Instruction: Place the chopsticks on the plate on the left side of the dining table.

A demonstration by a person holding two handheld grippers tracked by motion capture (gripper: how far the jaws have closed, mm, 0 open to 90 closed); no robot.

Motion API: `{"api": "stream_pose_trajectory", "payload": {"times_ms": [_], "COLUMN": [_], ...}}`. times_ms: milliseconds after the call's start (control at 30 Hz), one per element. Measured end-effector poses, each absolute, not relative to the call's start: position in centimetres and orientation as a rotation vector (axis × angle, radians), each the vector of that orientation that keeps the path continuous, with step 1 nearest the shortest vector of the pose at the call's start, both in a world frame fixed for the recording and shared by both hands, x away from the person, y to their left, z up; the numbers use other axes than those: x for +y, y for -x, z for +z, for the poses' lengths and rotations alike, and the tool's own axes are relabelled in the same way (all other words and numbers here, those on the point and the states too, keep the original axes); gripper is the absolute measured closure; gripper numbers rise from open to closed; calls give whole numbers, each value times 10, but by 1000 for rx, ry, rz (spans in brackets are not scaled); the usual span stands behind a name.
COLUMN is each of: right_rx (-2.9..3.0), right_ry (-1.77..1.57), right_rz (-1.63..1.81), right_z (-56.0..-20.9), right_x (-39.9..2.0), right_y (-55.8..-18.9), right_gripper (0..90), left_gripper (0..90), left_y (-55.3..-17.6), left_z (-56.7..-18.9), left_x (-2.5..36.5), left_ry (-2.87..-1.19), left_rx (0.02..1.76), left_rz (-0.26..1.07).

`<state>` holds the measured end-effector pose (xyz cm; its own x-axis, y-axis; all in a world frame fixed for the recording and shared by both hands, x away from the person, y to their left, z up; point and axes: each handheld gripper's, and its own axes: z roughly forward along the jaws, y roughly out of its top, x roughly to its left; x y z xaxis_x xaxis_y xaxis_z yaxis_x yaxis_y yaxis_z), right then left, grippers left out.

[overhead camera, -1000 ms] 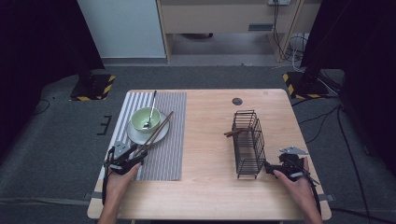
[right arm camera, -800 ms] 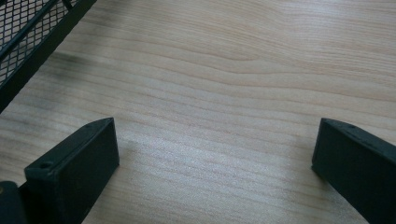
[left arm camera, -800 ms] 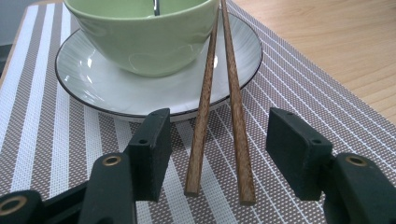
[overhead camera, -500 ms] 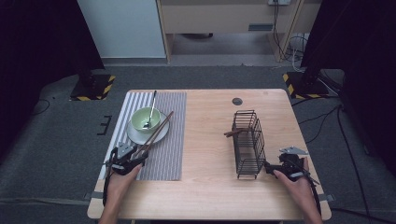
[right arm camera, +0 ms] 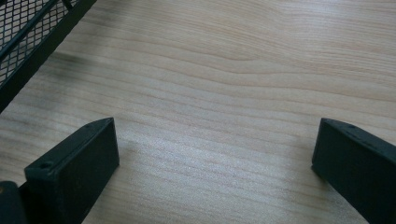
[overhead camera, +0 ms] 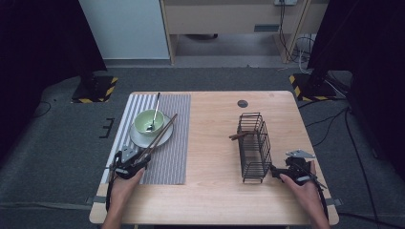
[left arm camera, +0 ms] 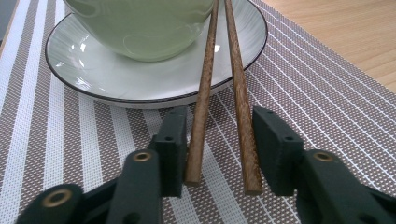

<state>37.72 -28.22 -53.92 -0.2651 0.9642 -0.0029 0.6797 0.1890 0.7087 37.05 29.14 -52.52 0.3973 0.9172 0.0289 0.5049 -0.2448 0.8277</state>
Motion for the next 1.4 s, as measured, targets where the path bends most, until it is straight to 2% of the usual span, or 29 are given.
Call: {"api": "stream_pose_trajectory", "payload": {"times_ms": [533, 1400], "right_rx": [2018, 2018], "right_ry": [-1536, -1536], "right_rz": [836, 836], "right_z": [-539, -539], "right_x": [-282, -282], "right_y": [-377, -377], "right_gripper": [7, 7], "left_gripper": [747, 737], "left_y": [-369, -365], "left_z": [-524, -524], "left_x": [294, 305], "left_ry": [-1895, -1896], "left_rx": [1212, 1199], "left_rz": [661, 655]}}
